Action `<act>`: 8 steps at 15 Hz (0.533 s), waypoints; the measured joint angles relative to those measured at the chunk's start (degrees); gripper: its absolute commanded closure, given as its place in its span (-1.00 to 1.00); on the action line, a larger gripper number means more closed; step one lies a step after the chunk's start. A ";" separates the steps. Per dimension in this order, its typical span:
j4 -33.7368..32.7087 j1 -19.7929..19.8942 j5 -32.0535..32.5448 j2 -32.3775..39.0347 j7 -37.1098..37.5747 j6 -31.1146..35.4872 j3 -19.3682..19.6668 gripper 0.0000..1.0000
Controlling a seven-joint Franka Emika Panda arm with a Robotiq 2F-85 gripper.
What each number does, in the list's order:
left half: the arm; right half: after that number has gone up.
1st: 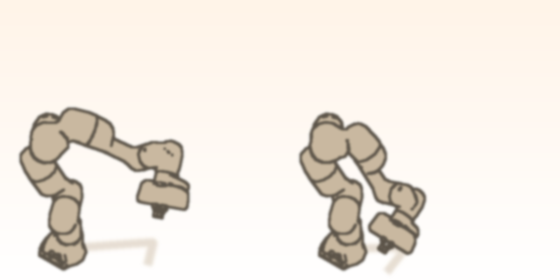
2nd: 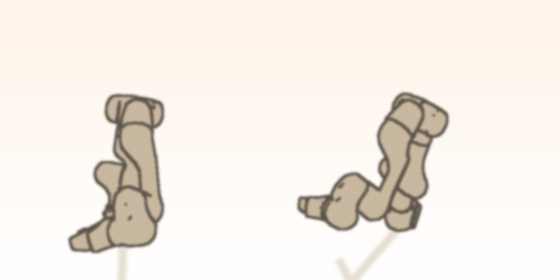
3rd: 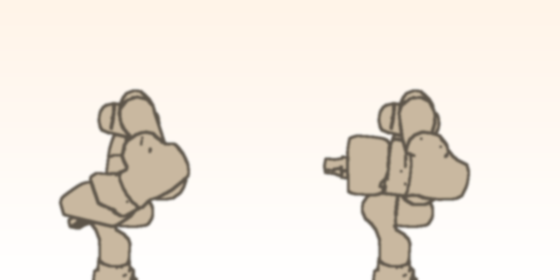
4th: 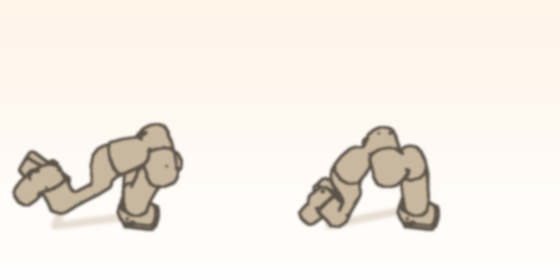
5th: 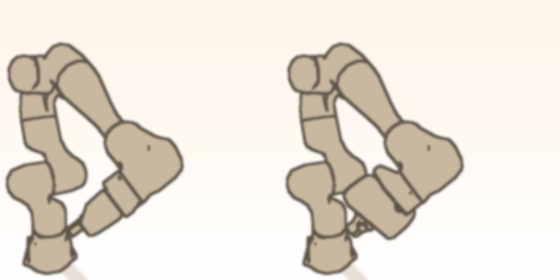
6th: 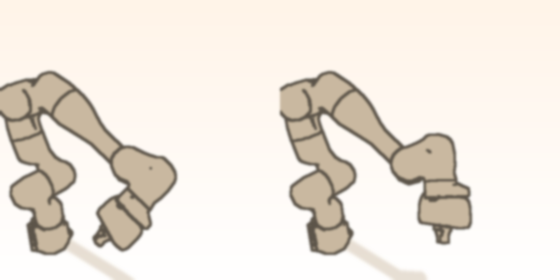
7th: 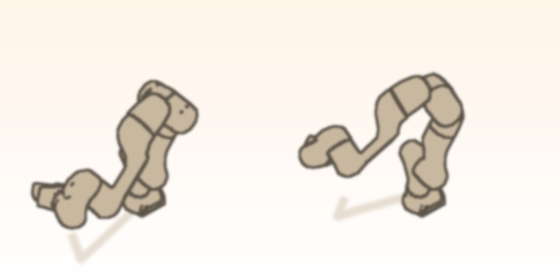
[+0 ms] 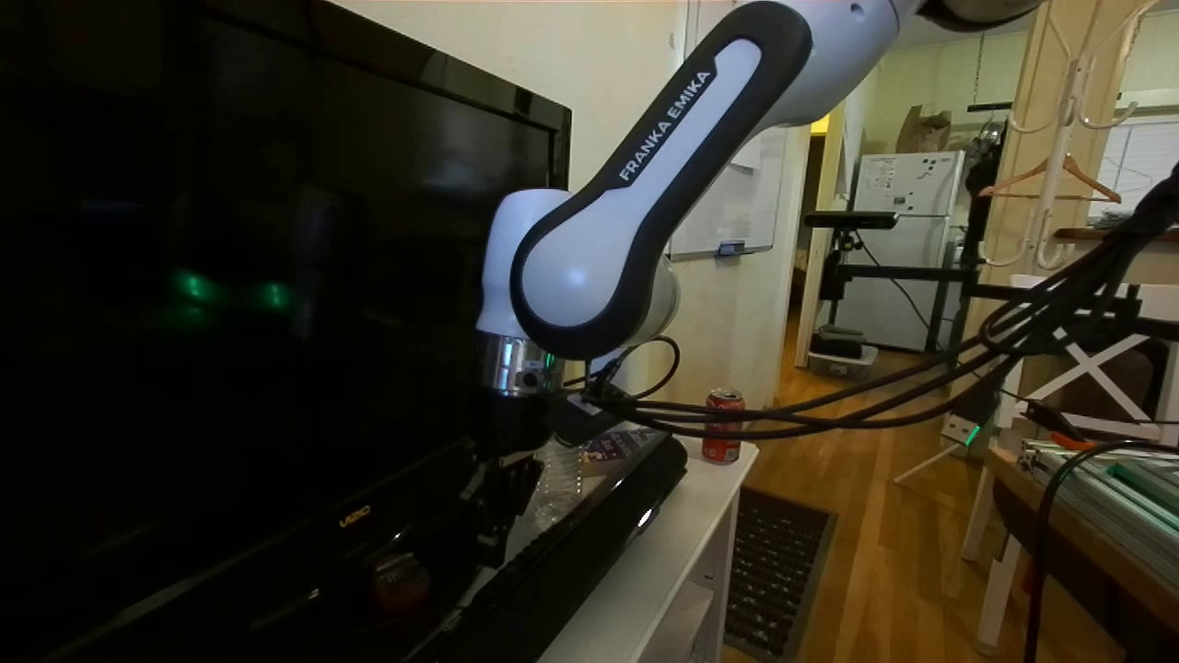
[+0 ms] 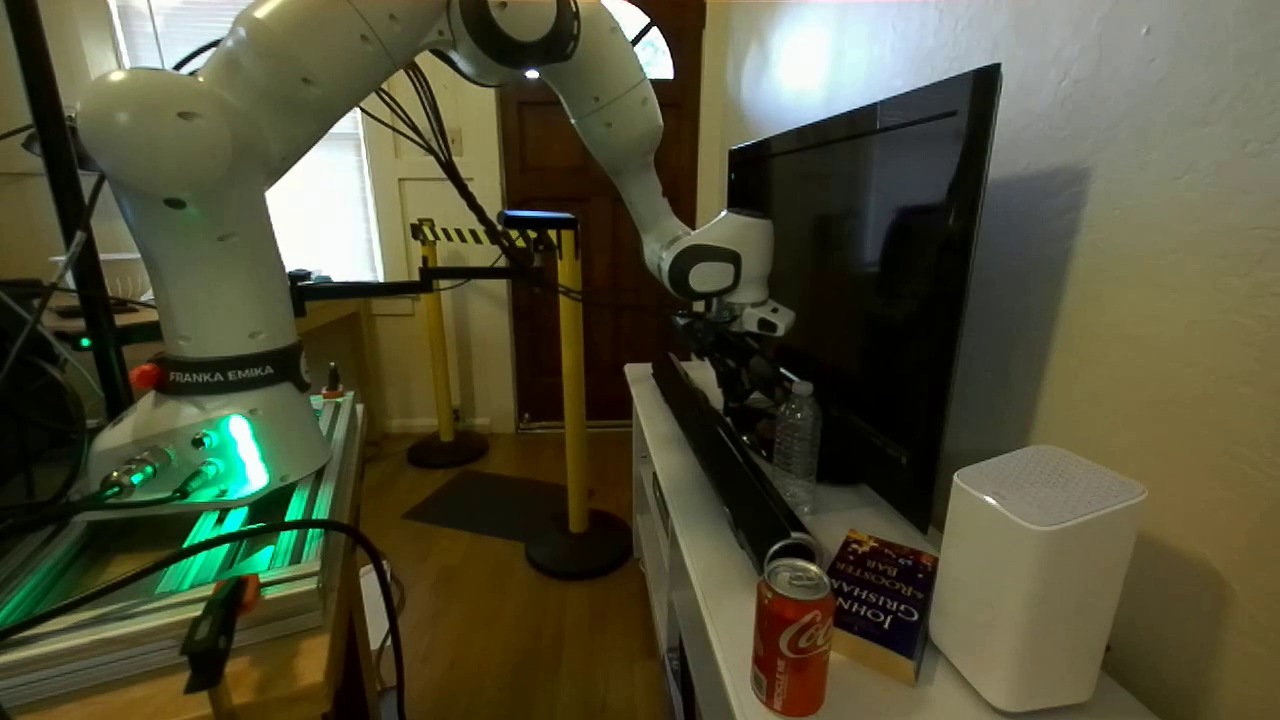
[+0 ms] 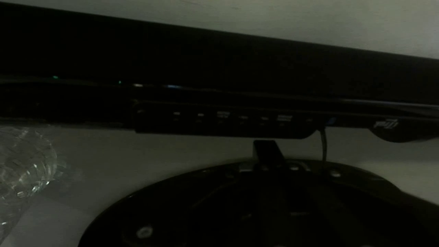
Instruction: Press the button on the black object
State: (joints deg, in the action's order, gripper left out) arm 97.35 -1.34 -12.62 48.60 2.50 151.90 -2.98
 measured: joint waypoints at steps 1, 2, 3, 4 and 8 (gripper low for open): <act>-0.16 -0.18 0.00 -0.05 0.37 0.00 0.12 1.00; -0.20 -0.40 0.00 -0.22 0.77 0.00 0.25 1.00; -0.20 -0.61 0.04 -0.48 1.23 -0.01 0.33 1.00; -0.20 -0.94 0.16 -0.81 1.82 -0.12 0.56 1.00; -0.18 -2.04 0.42 -2.11 4.24 -3.67 1.57 1.00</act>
State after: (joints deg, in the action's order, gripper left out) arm 97.18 -3.38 -12.21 46.49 6.75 148.23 -1.41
